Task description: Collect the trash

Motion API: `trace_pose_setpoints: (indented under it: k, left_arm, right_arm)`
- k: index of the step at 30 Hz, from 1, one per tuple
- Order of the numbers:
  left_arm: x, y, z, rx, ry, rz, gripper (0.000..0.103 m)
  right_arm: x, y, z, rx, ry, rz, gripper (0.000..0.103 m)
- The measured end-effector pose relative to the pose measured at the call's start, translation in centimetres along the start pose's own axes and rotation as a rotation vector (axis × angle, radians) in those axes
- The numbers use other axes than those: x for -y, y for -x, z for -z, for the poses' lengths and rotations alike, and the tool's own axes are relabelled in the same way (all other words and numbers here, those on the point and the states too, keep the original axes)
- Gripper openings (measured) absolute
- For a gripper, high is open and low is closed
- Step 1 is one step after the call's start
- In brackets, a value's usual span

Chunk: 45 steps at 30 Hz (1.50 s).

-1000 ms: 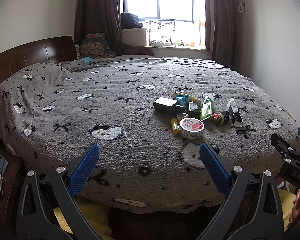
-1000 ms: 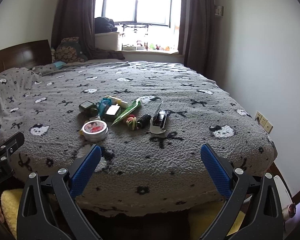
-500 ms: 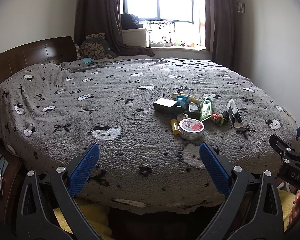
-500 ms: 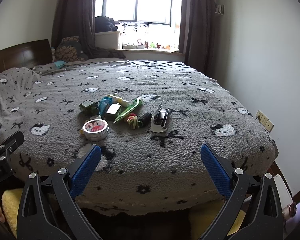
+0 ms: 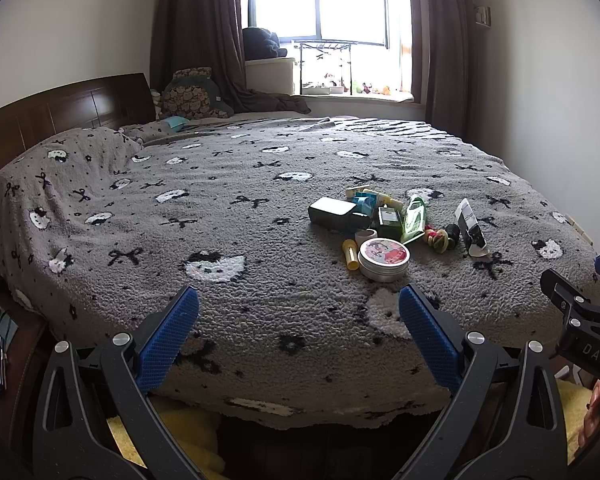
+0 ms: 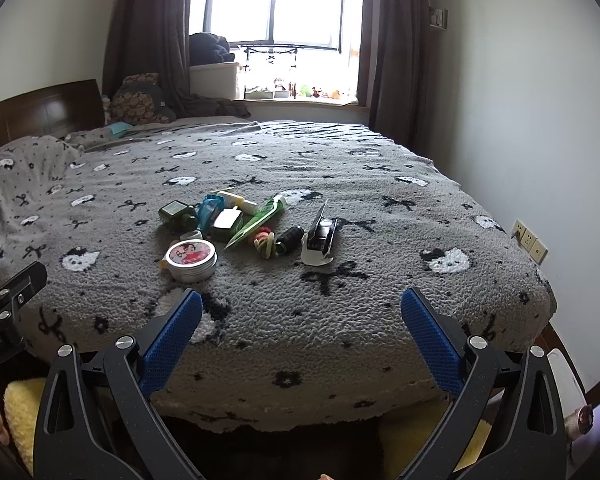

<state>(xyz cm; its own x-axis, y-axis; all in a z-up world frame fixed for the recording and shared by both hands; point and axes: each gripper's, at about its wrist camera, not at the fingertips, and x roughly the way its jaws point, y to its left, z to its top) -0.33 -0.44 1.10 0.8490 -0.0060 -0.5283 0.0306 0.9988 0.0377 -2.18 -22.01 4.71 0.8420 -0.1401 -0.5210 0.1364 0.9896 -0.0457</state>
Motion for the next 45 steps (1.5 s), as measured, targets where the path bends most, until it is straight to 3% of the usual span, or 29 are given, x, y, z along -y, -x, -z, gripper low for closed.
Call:
trace_pose_setpoints:
  k: [31, 45]
  left_arm:
    - [-0.7, -0.2, -0.5, 0.002, 0.001, -0.007, 0.095]
    - [-1.5, -3.8, 1.7, -0.040, -0.004, 0.021, 0.095]
  right_arm:
    - [0.2, 0.1, -0.3, 0.021, 0.002, -0.014, 0.100]
    - [1.5, -2.7, 1.2, -0.023, -0.049, -0.026, 0.100]
